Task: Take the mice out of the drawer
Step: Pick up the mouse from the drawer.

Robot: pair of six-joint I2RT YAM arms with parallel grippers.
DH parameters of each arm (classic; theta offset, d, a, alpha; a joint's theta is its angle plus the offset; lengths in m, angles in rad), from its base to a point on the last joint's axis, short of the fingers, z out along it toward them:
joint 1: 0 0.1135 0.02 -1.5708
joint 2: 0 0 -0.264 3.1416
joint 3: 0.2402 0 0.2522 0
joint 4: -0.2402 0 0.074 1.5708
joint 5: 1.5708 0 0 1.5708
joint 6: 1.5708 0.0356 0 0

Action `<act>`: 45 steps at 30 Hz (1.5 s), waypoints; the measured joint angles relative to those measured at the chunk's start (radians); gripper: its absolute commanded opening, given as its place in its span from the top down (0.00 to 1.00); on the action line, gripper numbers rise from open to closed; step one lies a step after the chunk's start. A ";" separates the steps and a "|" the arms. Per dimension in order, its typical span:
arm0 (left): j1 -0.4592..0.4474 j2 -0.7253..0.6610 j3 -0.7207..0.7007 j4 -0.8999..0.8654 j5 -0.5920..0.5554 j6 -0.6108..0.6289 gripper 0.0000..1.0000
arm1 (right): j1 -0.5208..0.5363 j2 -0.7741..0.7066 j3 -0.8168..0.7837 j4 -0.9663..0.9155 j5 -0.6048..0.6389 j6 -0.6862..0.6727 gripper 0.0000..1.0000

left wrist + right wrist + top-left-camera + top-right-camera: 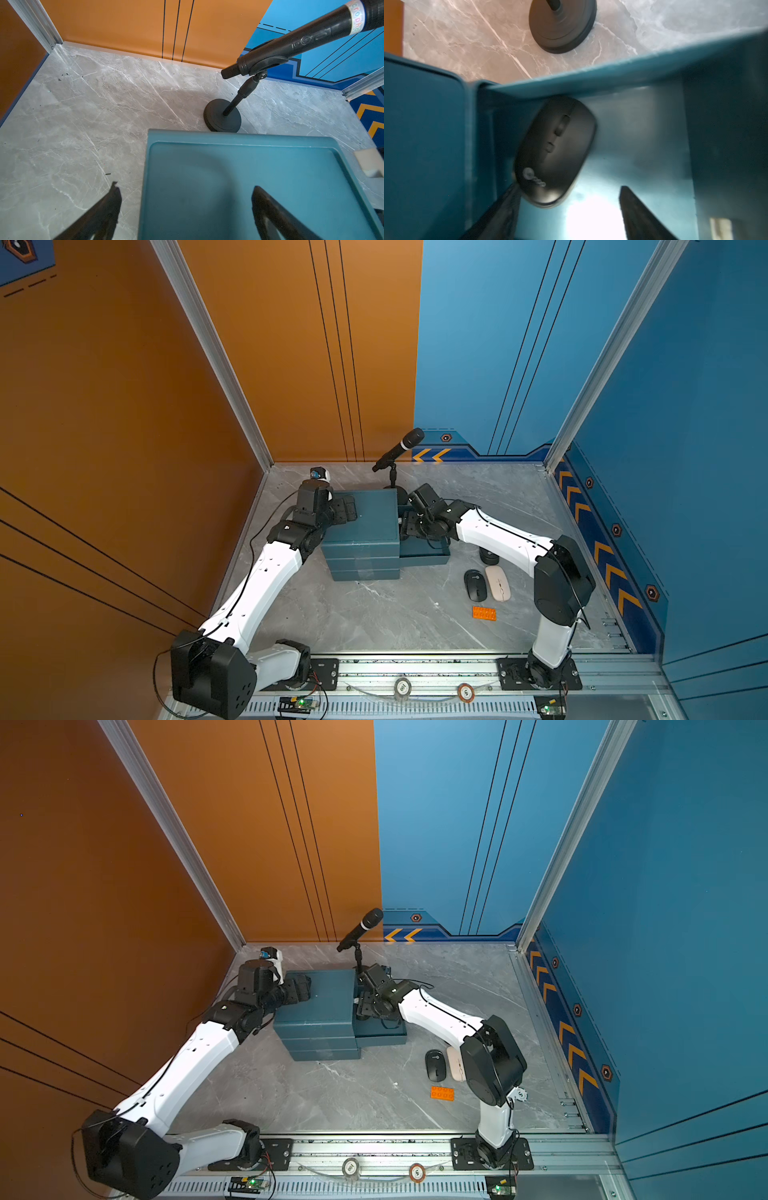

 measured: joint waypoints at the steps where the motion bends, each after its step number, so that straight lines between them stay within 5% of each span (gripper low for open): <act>1: 0.000 0.000 0.000 0.000 0.000 0.000 0.02 | 0.002 0.012 0.003 0.004 0.001 0.003 0.23; 22: 0.003 -0.005 0.000 0.000 -0.001 0.000 0.02 | 0.048 0.070 0.068 -0.003 0.229 0.029 0.24; 38: 0.005 -0.005 0.000 0.000 0.000 0.000 0.02 | 0.017 0.026 -0.037 0.185 0.004 -0.032 0.22; 45: 0.008 -0.005 0.000 0.000 -0.001 0.000 0.02 | 0.022 0.033 -0.024 0.161 0.015 -0.050 0.22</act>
